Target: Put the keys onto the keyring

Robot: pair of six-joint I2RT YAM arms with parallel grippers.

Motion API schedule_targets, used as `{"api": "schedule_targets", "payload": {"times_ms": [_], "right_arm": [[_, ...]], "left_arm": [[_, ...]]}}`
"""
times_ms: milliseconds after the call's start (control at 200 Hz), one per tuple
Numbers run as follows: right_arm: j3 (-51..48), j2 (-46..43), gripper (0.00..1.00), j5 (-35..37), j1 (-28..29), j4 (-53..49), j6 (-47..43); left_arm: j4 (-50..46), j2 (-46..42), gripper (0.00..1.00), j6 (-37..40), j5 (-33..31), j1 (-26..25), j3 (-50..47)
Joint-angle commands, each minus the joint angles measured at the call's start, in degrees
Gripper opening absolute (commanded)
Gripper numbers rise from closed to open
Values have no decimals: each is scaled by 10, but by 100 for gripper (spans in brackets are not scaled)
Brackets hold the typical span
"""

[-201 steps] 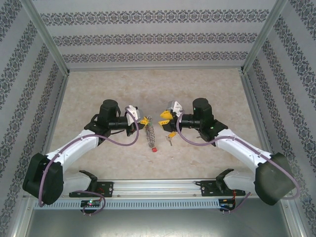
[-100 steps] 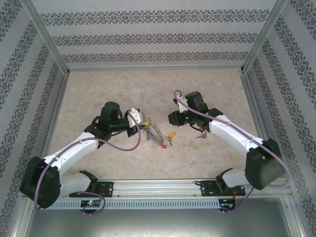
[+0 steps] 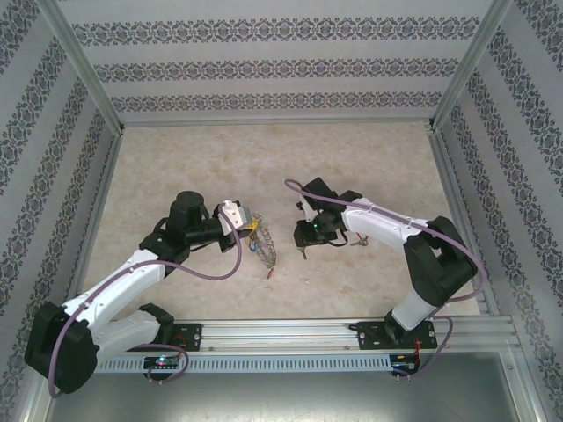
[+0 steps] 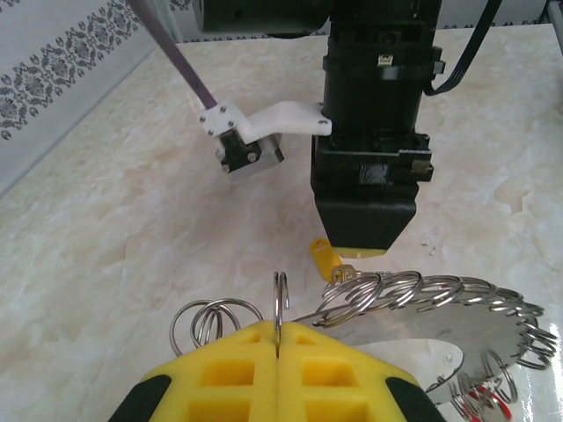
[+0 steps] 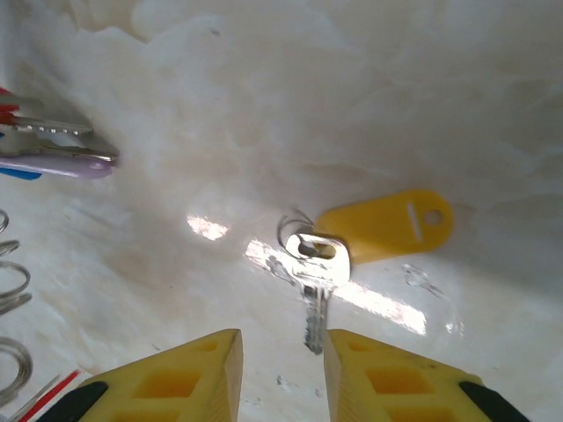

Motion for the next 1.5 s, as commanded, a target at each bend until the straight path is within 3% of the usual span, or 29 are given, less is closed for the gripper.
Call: {"api": "schedule_targets", "payload": {"times_ms": [0, 679, 1189, 1494], "right_arm": [[30, 27, 33, 37, 11, -19, 1], [113, 142, 35, 154, 73, -74, -41], [94, 120, 19, 134, 51, -47, -32], [72, 99, 18, 143, 31, -32, -17]], "left_arm": [[-1, -30, 0, -18, -5, 7, -16], [-2, -130, 0, -50, -41, 9, -51], [1, -120, 0, -49, -36, 10, -44], [4, -104, 0, -48, -24, 10, -36]]}}
